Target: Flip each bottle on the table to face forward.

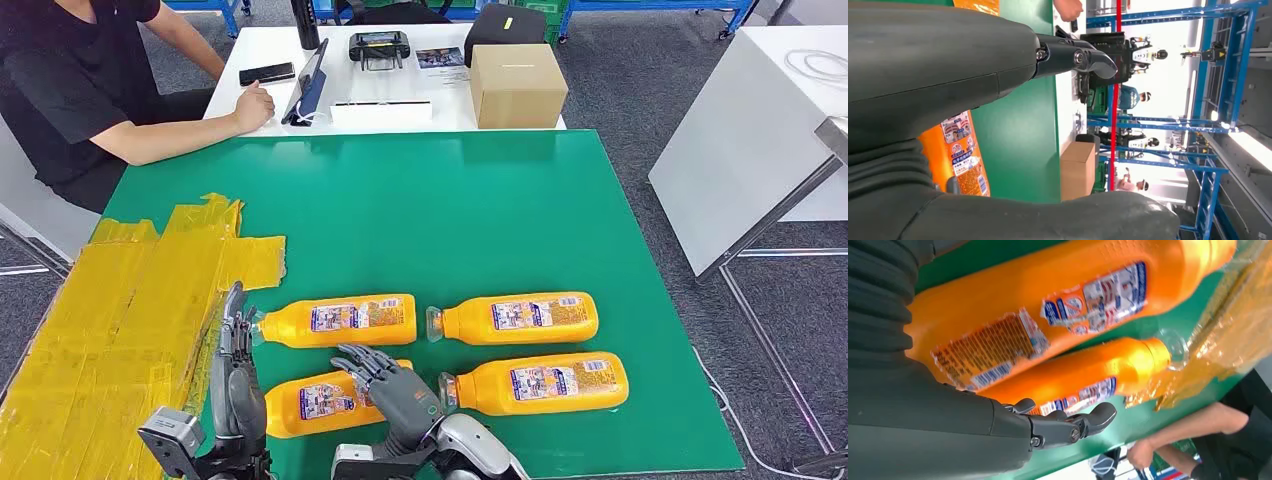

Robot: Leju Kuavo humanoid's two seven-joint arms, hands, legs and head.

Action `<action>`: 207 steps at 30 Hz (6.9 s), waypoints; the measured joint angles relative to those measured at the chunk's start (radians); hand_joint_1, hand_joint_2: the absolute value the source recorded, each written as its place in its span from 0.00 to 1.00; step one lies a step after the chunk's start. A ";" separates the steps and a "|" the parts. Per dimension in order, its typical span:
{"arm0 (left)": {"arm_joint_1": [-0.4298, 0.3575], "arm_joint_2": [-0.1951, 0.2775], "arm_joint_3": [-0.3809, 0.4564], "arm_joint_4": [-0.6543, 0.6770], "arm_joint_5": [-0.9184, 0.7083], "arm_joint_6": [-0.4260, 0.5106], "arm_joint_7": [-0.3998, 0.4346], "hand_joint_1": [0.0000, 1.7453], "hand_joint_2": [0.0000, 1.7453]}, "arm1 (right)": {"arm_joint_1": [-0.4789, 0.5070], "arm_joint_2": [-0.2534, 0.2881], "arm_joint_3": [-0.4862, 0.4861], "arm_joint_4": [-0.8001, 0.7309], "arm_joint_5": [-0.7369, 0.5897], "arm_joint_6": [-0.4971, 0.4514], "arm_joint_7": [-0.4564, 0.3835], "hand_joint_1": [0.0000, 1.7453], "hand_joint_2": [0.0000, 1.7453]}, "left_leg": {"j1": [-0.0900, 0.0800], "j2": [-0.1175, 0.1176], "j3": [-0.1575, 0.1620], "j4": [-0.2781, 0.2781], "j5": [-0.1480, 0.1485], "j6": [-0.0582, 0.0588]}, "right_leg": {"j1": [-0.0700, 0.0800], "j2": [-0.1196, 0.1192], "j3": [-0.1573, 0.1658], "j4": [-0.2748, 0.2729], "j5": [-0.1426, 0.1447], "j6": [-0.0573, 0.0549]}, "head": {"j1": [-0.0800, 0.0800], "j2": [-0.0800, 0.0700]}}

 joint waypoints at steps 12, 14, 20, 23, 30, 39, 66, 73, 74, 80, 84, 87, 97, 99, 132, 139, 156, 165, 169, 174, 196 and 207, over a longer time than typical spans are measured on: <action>-0.003 -0.006 0.011 0.008 -0.002 -0.020 0.000 0.00 0.00 | -0.062 -0.029 0.054 0.043 0.021 0.057 0.071 0.00 1.00 | 0.000 0.000 0.000 0.000 0.000 0.000 | 0.000 0.000 0.000 0.000 0.000 0.000 | 0.000 0.000; -0.003 -0.010 0.015 0.008 -0.004 -0.030 0.000 0.00 0.00 | -0.097 -0.040 0.075 0.062 0.013 0.085 0.092 0.46 1.00 | 0.000 0.000 0.001 0.000 0.000 0.000 | 0.000 0.000 0.001 0.000 0.000 0.000 | 0.000 0.000; -0.011 -0.016 0.028 0.014 -0.004 -0.052 0.000 0.00 0.00 | -0.254 -0.078 0.156 0.179 -0.015 0.192 0.110 1.00 1.00 | 0.000 0.000 0.010 0.000 -0.001 0.000 | 0.000 0.001 0.000 0.000 0.000 0.000 | 0.000 0.000; -0.017 -0.016 0.033 0.017 -0.002 -0.054 0.000 0.00 0.00 | -0.319 -0.085 0.196 0.236 -0.033 0.222 0.105 1.00 1.00 | 0.000 0.000 0.012 0.000 -0.001 0.000 | 0.000 0.001 0.000 -0.001 0.000 0.000 | 0.000 0.000; -0.020 -0.016 0.041 0.022 0.012 -0.058 0.000 0.00 0.00 | -0.413 -0.087 0.275 0.332 -0.066 0.273 0.105 1.00 1.00 | 0.000 0.000 0.013 0.000 0.001 -0.001 | 0.000 0.000 0.002 0.000 0.000 0.000 | 0.000 0.000; -0.023 -0.016 0.043 0.028 0.018 -0.058 0.000 0.00 0.00 | -0.456 -0.083 0.320 0.382 -0.086 0.284 0.103 1.00 1.00 | 0.000 0.000 0.014 0.000 0.001 0.000 | -0.001 0.000 0.003 -0.001 0.000 0.000 | 0.000 0.000; 0.073 -0.045 0.246 -0.256 0.286 0.536 -0.001 0.00 0.00 | -0.434 -0.039 0.366 0.429 -0.258 0.171 0.207 1.00 1.00 | 0.002 0.007 0.025 -0.001 -0.002 -0.003 | 0.002 0.007 0.010 -0.001 0.001 -0.003 | 0.000 0.000; 0.081 -0.048 0.259 -0.258 0.357 0.519 -0.001 0.00 0.00 | -0.365 -0.045 0.338 0.388 -0.393 0.028 0.124 1.00 1.00 | 0.003 0.007 0.024 -0.001 -0.002 -0.004 | 0.003 0.007 0.009 -0.001 0.001 -0.004 | 0.000 0.000; 0.083 -0.048 0.264 -0.258 0.366 0.514 -0.001 0.00 0.00 | -0.334 -0.046 0.323 0.356 -0.410 0.000 0.102 1.00 1.00 | 0.003 0.007 0.023 -0.001 -0.002 -0.004 | 0.003 0.007 0.009 -0.001 0.001 -0.004 | 0.000 0.000; 0.097 -0.050 0.283 -0.260 0.359 0.522 -0.001 0.00 0.00 | -0.104 -0.053 0.214 0.077 -0.447 -0.056 -0.004 1.00 1.00 | 0.003 0.005 0.006 0.000 0.001 -0.003 | 0.004 0.005 0.005 0.000 0.002 -0.003 | 0.000 0.000; 0.105 -0.050 0.289 -0.270 0.334 0.527 -0.001 0.00 0.00 | -0.025 -0.053 0.152 -0.072 -0.449 -0.056 -0.037 1.00 1.00 | 0.003 0.005 0.003 0.000 0.001 -0.003 | 0.004 0.005 0.001 0.000 0.002 -0.003 | 0.000 0.000; 0.106 -0.050 0.291 -0.274 0.327 0.529 -0.001 0.00 0.00 | 0.004 -0.053 0.125 -0.133 -0.450 -0.057 -0.050 1.00 1.00 | 0.003 0.005 0.002 0.000 0.001 -0.003 | 0.003 0.005 0.000 0.000 0.002 -0.003 | 0.000 0.000; 0.106 -0.053 0.285 -0.216 0.487 0.162 0.017 0.00 1.00 | 0.096 -0.038 0.033 -0.283 -0.473 -0.057 -0.131 1.00 1.00 | 0.002 0.005 0.001 0.000 0.001 -0.003 | 0.003 0.005 -0.009 0.000 0.002 -0.003 | 0.000 0.000; 0.091 -0.055 0.279 -0.165 0.538 0.029 0.042 0.00 1.00 | 0.102 -0.037 0.013 -0.299 -0.489 -0.053 -0.144 1.00 1.00 | 0.002 0.006 0.000 0.000 0.001 -0.003 | 0.003 0.005 -0.008 0.000 0.002 -0.003 | 0.000 0.000; 0.082 -0.063 0.135 -0.066 0.441 -0.413 0.103 0.00 1.00 | 0.102 0.038 -0.111 -0.277 -0.496 -0.001 -0.179 1.00 1.00 | 0.002 0.006 -0.004 0.000 0.001 -0.003 | 0.003 0.005 -0.006 0.000 0.003 -0.002 | 0.000 0.000; 0.080 -0.064 0.116 -0.056 0.511 -0.515 0.164 0.00 1.00 | 0.078 0.053 -0.113 -0.225 -0.485 -0.001 -0.171 1.00 1.00 | 0.002 0.006 -0.004 0.000 0.001 -0.003 | 0.003 0.005 -0.006 0.000 0.003 -0.002 | 0.000 0.000; 0.083 -0.064 0.112 -0.027 0.566 -0.570 0.229 0.00 1.00 | 0.053 0.078 -0.049 -0.148 -0.363 -0.011 -0.118 1.00 1.00 | 0.003 0.006 -0.005 0.000 0.001 -0.003 | 0.003 0.005 -0.006 0.000 0.003 -0.002 | 0.000 0.000; 0.089 -0.064 0.100 -0.027 0.539 -0.552 0.217 0.00 1.00 | 0.004 0.083 0.013 -0.075 -0.356 -0.004 -0.110 1.00 1.00 | 0.002 0.006 -0.005 0.000 0.001 -0.003 | 0.003 0.005 -0.007 0.000 0.003 -0.002 | 0.000 0.000; 0.088 -0.064 0.086 -0.027 0.530 -0.549 0.217 0.00 1.00 | -0.011 0.087 0.029 -0.039 -0.353 -0.001 -0.110 1.00 1.00 | 0.002 0.006 -0.005 0.000 0.001 -0.003 | 0.003 0.005 -0.007 0.000 0.003 -0.002 | 0.000 0.000; 0.088 -0.064 0.081 -0.027 0.526 -0.540 0.215 0.00 1.00 | -0.023 0.091 0.043 -0.008 -0.346 0.003 -0.110 1.00 1.00 | 0.003 0.006 -0.005 0.000 0.001 -0.003 | 0.003 0.005 -0.007 0.000 0.003 -0.002 | 0.000 0.000; 0.087 -0.042 0.066 -0.021 0.503 -0.504 0.174 1.00 1.00 | -0.070 0.123 0.048 0.120 -0.321 -0.009 -0.124 1.00 1.00 | 0.003 0.006 -0.005 0.000 0.001 -0.003 | 0.003 0.005 -0.008 0.000 0.003 -0.002 | 0.000 0.000; 0.085 -0.042 0.064 -0.020 0.485 -0.492 0.163 1.00 1.00 | -0.071 0.124 0.048 0.123 -0.310 -0.021 -0.122 1.00 1.00 | 0.003 0.006 -0.005 0.000 0.001 -0.003 | 0.003 0.005 -0.008 0.000 0.003 -0.002 | 0.000 0.000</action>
